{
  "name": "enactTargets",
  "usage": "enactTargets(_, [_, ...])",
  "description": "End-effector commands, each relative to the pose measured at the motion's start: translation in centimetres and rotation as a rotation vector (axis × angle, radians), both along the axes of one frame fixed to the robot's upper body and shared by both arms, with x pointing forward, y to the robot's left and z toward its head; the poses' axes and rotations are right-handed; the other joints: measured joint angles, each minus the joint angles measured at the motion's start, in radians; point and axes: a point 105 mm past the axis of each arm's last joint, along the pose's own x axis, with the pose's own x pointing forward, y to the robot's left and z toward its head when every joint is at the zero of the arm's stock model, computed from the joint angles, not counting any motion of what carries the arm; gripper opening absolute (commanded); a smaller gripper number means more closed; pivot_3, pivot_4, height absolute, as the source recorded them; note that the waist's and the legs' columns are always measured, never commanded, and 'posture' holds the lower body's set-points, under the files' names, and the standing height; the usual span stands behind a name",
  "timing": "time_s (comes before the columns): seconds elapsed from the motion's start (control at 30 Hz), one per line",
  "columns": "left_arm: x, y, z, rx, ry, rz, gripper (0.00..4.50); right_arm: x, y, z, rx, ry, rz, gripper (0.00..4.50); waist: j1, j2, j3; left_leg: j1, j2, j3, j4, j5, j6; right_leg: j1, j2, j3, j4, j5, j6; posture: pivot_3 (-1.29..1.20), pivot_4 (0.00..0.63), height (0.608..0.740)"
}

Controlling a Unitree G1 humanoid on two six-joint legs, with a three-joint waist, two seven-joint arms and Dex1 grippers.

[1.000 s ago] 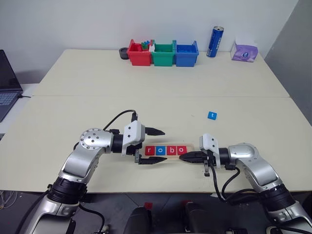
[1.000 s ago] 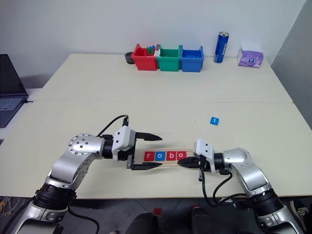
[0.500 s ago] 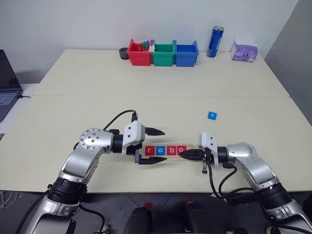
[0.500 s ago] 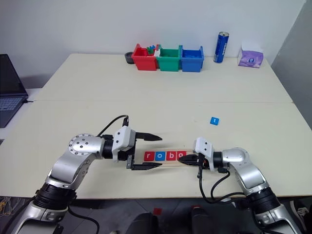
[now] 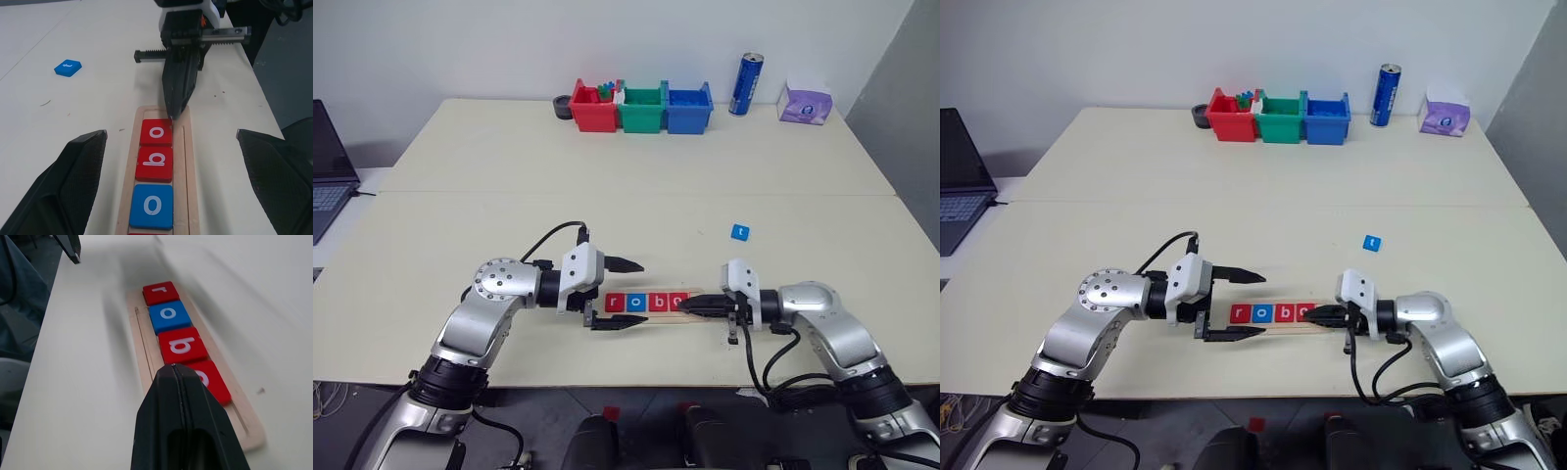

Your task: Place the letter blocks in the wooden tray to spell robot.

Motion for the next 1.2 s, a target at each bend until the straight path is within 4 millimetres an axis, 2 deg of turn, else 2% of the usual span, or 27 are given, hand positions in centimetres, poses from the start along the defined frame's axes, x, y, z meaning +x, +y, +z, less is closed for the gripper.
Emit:
enactTargets(0.03, [-0.1, -0.5, 0.5, -0.01, -0.033, -0.029, 4.5, 0.5, -0.7, 0.7, -0.017, -0.045, 0.001, 0.02, 0.0, 0.0, 0.0, 0.0, 0.0, 0.0, 0.0, 0.0, 0.0, 0.0, 0.0, 0.0, 0.0, 0.0, 0.0, 0.0, 0.15, 0.74])
enactTargets(0.3, [-0.2, -0.3, 0.4, -0.005, -0.031, -0.036, 4.5, 1.7, -0.5, -0.5, -0.047, -0.055, -0.027, 0.02, -0.001, 0.0, 0.0, 0.0, 0.0, 0.0, 0.0, 0.0, 0.0, 0.0, 0.0, 0.0, 0.0, 0.0, 0.0, 0.0, 0.15, 0.74])
enactTargets(0.83, [-0.5, -0.3, 0.4, -0.006, -0.029, -0.027, 4.5, 1.4, 0.4, -1.2, -0.064, -0.06, 0.012, 0.02, -0.001, 0.0, 0.0, 0.0, 0.0, 0.0, 0.0, 0.0, 0.0, 0.0, 0.0, 0.0, 0.0, 0.0, 0.0, 0.0, 0.15, 0.74])
enactTargets(1.2, [-0.5, -0.3, 0.5, -0.003, -0.031, -0.032, 4.5, 1.1, 1.8, -1.4, -0.044, -0.065, 0.027, 0.02, -0.001, 0.0, 0.0, 0.0, 0.0, 0.0, 0.0, 0.0, 0.0, 0.0, 0.0, 0.0, 0.0, 0.0, 0.0, 0.0, 0.15, 0.74])
